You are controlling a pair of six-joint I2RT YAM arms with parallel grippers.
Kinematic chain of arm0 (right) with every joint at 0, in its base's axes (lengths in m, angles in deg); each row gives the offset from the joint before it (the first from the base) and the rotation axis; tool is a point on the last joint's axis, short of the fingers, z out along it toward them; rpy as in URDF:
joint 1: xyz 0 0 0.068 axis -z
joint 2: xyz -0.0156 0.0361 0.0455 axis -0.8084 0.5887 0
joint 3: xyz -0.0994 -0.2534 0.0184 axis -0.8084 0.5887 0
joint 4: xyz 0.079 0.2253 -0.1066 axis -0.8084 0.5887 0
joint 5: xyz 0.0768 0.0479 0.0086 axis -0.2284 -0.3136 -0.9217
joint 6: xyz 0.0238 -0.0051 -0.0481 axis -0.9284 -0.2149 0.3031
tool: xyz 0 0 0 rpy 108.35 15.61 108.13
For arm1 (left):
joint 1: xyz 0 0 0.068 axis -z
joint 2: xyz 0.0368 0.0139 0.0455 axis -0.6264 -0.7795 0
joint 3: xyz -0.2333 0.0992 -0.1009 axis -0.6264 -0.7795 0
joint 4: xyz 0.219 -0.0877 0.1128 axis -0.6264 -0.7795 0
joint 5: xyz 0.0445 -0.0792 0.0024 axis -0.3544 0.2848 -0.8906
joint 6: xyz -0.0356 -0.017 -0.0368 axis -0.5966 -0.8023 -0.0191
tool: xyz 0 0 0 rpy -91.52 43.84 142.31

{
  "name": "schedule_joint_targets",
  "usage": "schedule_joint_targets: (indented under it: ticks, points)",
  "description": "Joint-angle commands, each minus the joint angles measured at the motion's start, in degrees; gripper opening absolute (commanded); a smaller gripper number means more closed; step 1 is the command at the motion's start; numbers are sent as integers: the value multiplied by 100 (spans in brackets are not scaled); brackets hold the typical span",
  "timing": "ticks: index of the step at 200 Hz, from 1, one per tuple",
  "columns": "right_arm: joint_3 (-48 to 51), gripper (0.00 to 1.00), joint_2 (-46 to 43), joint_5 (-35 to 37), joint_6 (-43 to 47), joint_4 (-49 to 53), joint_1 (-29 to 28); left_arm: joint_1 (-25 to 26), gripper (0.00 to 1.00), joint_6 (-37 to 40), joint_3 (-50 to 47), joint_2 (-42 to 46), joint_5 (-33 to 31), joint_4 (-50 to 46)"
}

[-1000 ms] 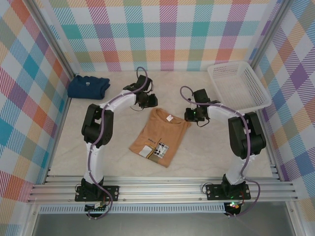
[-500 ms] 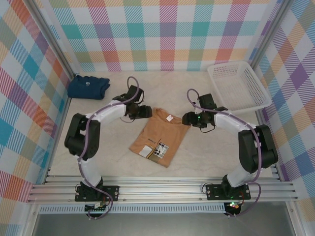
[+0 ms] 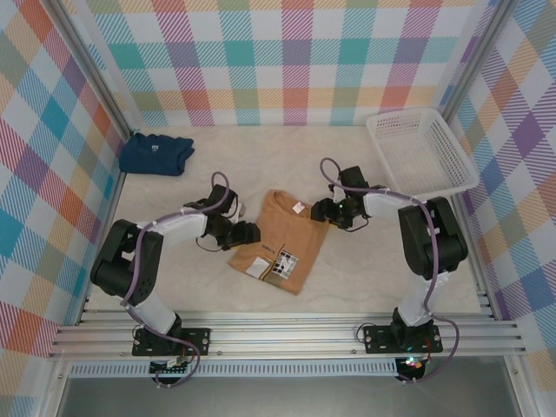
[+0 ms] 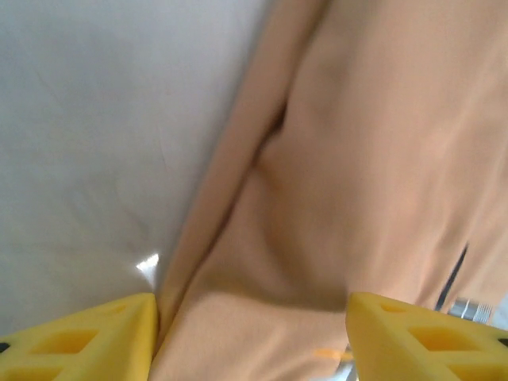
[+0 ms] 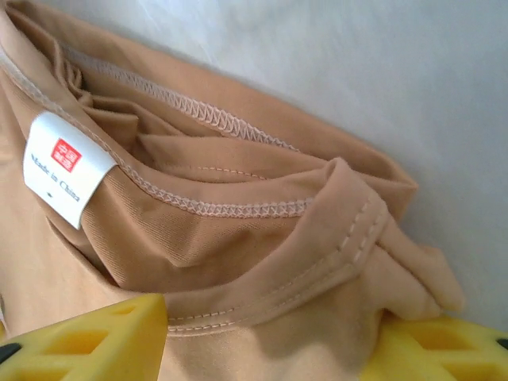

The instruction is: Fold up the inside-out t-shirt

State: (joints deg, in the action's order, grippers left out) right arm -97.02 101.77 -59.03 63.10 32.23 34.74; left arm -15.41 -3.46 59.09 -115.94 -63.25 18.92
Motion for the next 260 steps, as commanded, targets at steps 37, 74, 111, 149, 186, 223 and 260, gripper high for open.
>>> schedule_joint_targets:
  ticks: [37,74,111,149,186,223,260]
  points:
    - [-1113,61,466,467,669,599,19,290,65,-451,-538,723,748,183]
    - [-1239,66,426,678,886,879,156,-288,70,-282,-18,654,-367,553]
    - [-1530,72,714,623,1036,924,58,-422,78,277,1129,-589,-634,1146]
    - [-1688,74,1067,540,1142,974,-1,-430,79,758,2202,-1686,-522,828]
    - [-1698,72,1212,320,1112,953,-221,-413,78,834,2520,-2066,27,812]
    - [-1476,64,1208,-19,932,751,-334,-413,72,902,2383,-2226,293,912]
    - [-1429,55,1209,-194,810,636,-461,-413,59,865,2296,-2327,610,1109]
